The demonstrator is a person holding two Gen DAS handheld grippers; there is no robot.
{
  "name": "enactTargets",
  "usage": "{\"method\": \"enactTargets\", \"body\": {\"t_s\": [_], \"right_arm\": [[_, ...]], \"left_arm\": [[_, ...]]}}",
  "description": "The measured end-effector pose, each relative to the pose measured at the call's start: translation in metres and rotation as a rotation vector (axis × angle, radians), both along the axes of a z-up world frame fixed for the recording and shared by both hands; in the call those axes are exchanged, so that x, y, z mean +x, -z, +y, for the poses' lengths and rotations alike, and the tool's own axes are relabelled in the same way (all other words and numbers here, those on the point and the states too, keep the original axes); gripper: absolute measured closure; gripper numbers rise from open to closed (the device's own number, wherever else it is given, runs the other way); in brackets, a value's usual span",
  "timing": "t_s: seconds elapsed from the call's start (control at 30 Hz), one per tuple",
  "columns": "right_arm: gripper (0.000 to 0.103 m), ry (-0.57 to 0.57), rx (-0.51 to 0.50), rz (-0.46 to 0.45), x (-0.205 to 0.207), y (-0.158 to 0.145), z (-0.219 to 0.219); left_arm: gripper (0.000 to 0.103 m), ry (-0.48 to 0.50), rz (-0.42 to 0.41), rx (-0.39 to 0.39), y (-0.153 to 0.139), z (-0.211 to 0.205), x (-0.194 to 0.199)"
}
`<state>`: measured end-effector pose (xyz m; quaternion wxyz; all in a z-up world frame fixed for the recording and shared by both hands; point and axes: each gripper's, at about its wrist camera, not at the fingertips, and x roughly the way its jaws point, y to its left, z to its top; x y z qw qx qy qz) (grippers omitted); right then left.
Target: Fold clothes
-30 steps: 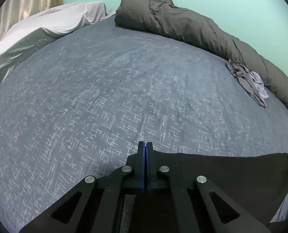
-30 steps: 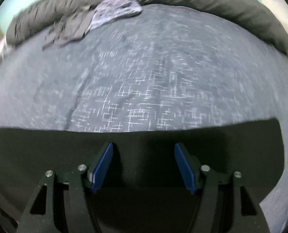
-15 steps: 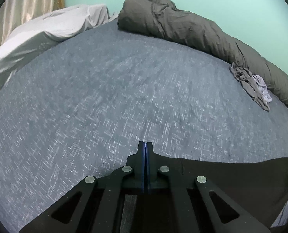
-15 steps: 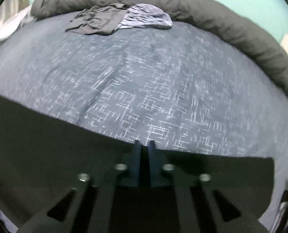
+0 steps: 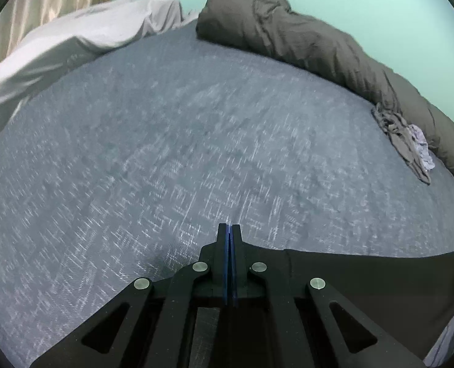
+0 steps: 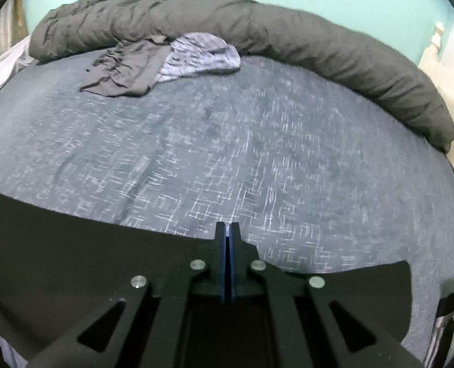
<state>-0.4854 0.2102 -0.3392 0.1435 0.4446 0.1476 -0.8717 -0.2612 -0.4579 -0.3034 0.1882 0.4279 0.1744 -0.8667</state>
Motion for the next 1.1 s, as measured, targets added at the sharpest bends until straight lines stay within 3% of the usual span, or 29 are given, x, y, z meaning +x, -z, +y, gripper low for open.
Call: {"method": "enactTargets", "body": {"t_s": [0.17,0.27,0.47,0.6,0.7,0.87,0.97,1.1], "right_arm": [[0.102,0.042,0.037,-0.032,-0.007,0.013,0.001],[0.098,0.066,-0.026,0.013,-0.002,-0.005,0.019],[0.067,0.079,-0.158,-0.028,0.021,-0.031,0.065],[0.057,0.137,-0.234,-0.072,0.044,-0.029,0.103],[0.053,0.221,-0.252,-0.09,0.056,-0.024,0.136],[0.048,0.418,-0.332,-0.123,0.068,-0.013,0.205],[0.045,0.487,-0.362,-0.135,0.074,-0.006,0.232],[0.044,0.535,-0.431,-0.151,0.071,0.004,0.25]], "left_arm": [[0.1,0.007,-0.059,-0.006,0.013,0.001,-0.008],[0.1,-0.026,-0.045,0.006,0.003,-0.009,0.003],[0.099,-0.015,-0.037,-0.009,-0.024,0.0,0.038],[0.095,0.07,-0.029,-0.019,-0.034,0.043,0.055],[0.087,0.144,-0.016,-0.01,-0.034,0.083,0.065],[0.084,0.245,0.002,0.065,-0.014,0.157,0.071],[0.083,0.292,0.01,0.108,0.0,0.198,0.075],[0.083,0.343,0.011,0.103,0.018,0.236,0.071]]}}
